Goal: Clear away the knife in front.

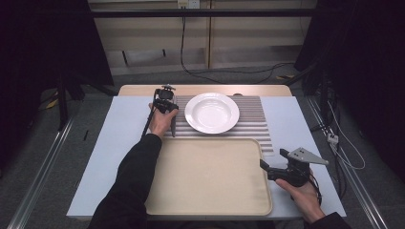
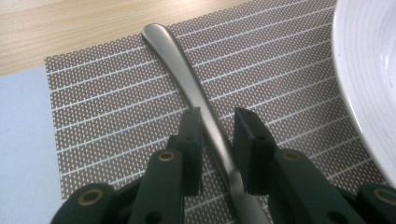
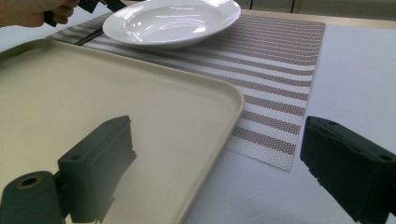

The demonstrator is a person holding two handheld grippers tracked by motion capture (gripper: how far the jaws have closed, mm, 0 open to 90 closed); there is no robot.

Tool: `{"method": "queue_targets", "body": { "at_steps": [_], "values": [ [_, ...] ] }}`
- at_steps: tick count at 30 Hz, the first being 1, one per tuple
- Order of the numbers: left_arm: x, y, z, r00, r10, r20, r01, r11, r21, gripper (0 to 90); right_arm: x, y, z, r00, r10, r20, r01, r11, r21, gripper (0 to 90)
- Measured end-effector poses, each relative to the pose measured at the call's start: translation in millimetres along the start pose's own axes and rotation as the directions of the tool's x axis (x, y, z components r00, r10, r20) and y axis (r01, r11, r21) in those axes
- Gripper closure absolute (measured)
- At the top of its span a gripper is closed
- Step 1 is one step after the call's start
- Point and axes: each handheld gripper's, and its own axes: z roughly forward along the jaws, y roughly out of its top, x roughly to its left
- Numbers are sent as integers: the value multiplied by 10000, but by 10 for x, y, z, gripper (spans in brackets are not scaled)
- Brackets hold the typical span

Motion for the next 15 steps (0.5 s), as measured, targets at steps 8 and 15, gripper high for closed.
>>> {"method": "queue_targets", "body": {
  "at_steps": [8,15],
  "values": [
    [1,69,12,9999,-129,24,128,9989,441,762,12,-4,4,10000,-83,-50,83,9999,105,100],
    [2,99,-4,9995,197,263,-219,9960,867,796,8,-5,9,10000,-47,-46,47,9999,141,100]
  ]
}}
